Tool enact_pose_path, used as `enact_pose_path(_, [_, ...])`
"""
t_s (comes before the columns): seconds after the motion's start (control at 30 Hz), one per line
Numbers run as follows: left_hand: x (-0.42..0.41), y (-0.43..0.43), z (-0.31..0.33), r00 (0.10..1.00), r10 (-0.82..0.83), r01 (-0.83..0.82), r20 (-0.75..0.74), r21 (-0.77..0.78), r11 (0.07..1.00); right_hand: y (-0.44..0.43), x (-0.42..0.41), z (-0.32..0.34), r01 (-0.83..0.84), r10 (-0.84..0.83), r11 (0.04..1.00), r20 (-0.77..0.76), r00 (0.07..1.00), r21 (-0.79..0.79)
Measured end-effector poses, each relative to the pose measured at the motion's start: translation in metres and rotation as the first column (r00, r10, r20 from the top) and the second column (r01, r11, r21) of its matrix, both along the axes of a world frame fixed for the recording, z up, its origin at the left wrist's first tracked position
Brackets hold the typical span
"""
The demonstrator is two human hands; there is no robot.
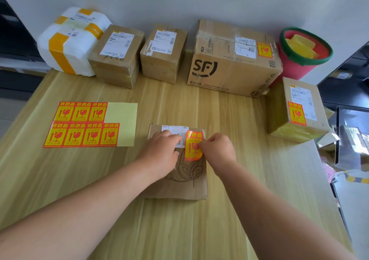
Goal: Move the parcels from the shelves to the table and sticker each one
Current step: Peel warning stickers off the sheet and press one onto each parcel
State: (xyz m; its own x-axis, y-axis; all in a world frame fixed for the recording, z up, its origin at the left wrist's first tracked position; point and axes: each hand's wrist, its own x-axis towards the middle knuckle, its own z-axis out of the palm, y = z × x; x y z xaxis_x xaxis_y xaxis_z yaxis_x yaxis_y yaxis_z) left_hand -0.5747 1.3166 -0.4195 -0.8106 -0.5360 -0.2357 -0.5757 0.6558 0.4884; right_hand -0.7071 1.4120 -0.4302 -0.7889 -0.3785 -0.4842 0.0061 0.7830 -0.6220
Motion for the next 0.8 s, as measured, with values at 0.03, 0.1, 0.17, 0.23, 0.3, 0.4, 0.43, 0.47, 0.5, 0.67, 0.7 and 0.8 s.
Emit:
enact_pose_path(0.03, [0.001, 0.0, -0.001, 1.0, -0.004, 0.004, -0.004, -0.003, 1.0, 0.001, 0.0, 0.001, -0.006, 0.007, 1.0, -0.008, 1.0, 0.007])
enact_pose_path(0.1, [0.002, 0.001, -0.003, 1.0, -0.007, 0.006, -0.022, -0.022, 1.0, 0.004, 0.001, 0.001, -0.018, 0.018, 1.0, -0.033, 0.999, -0.003])
enact_pose_path(0.17, [0.003, 0.002, -0.004, 0.998, -0.012, 0.008, -0.058, -0.068, 0.998, 0.01, 0.001, 0.001, -0.043, 0.039, 0.998, -0.076, 0.996, -0.051])
enact_pose_path(0.23, [0.003, 0.004, -0.003, 0.994, -0.033, 0.019, -0.108, -0.133, 0.991, 0.016, 0.001, 0.0, -0.131, 0.113, 0.987, -0.181, 0.977, -0.094])
enact_pose_path(0.3, [0.0, 0.006, -0.003, 0.978, -0.102, 0.059, -0.181, -0.227, 0.972, 0.023, 0.001, -0.004, -0.299, 0.238, 0.948, -0.386, 0.891, -0.107])
enact_pose_path(0.4, [-0.007, 0.01, -0.003, 0.957, -0.215, 0.132, -0.194, -0.369, 0.92, 0.028, 0.0, -0.012, -0.541, 0.376, 0.838, -0.64, 0.67, -0.075])
enact_pose_path(0.43, [-0.01, 0.011, -0.004, 0.952, -0.25, 0.166, -0.175, -0.39, 0.906, 0.027, -0.001, -0.014, -0.585, 0.402, 0.809, -0.673, 0.621, -0.057])
enact_pose_path(0.47, [-0.013, 0.012, -0.004, 0.948, -0.277, 0.194, -0.154, -0.409, 0.892, 0.027, -0.002, -0.015, -0.614, 0.43, 0.788, -0.683, 0.59, -0.034])
enact_pose_path(0.5, [-0.016, 0.012, -0.005, 0.947, -0.292, 0.213, -0.133, -0.42, 0.882, 0.027, -0.002, -0.016, -0.631, 0.46, 0.776, -0.679, 0.572, -0.005])
enact_pose_path(0.67, [-0.021, 0.005, -0.018, 0.968, -0.25, 0.225, -0.011, -0.4, 0.888, 0.033, -0.006, -0.026, -0.659, 0.61, 0.734, -0.588, 0.531, 0.167])
enact_pose_path(0.7, [-0.02, 0.004, -0.021, 0.97, -0.242, 0.233, 0.027, -0.385, 0.893, 0.035, -0.007, -0.029, -0.658, 0.619, 0.73, -0.585, 0.524, 0.182])
enact_pose_path(0.8, [-0.016, 0.003, -0.029, 0.976, -0.211, 0.217, 0.056, -0.362, 0.907, 0.039, -0.004, -0.038, -0.64, 0.594, 0.745, -0.626, 0.506, 0.19])
